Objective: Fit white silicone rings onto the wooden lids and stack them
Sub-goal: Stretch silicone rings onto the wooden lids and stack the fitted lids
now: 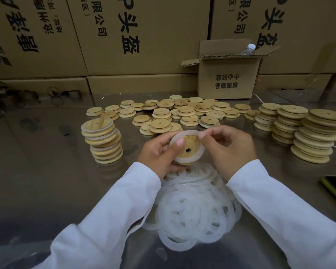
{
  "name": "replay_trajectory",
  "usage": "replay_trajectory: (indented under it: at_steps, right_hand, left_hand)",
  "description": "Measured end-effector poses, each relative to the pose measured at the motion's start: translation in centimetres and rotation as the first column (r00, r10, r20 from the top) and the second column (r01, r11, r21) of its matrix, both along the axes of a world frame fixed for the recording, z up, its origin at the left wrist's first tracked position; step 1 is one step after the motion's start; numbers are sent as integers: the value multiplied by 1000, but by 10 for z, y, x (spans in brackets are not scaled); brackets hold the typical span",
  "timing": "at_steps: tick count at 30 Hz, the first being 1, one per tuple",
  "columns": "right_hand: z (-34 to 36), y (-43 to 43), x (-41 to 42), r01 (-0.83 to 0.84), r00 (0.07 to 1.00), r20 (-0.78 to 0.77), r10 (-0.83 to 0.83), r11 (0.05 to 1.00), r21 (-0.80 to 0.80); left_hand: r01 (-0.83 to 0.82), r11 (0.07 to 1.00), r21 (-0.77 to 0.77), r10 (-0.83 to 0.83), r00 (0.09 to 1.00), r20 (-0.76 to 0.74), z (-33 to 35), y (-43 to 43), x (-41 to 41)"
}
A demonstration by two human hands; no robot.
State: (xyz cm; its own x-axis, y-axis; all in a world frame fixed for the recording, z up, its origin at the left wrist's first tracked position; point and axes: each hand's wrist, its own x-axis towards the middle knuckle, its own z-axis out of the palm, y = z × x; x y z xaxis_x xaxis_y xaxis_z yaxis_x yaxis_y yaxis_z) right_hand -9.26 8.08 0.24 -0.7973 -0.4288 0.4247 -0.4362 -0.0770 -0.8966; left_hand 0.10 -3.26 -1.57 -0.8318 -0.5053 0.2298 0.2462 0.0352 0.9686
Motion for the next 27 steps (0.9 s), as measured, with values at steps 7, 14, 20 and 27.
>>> replay_trajectory:
  at_steps: [7,14,20,27]
  right_hand:
    - [3,1,2,-52,999,17,52,998,40]
    - [5,0,1,-67,997,32,65,995,79]
    - [9,1,3,-101,995,24,100,993,63]
    - [14,4,1,-128,991,49,125,990,63]
  left_hand:
    - [-50,998,-37,49,998,-44,1,1,2]
    - [-126,991,-42,123,990,-68,2,-1,-1]
    - [-81,992,97,92,990,-108,4,-1,-1]
    - [-12,976,216,45,987,-152,5,1,-2]
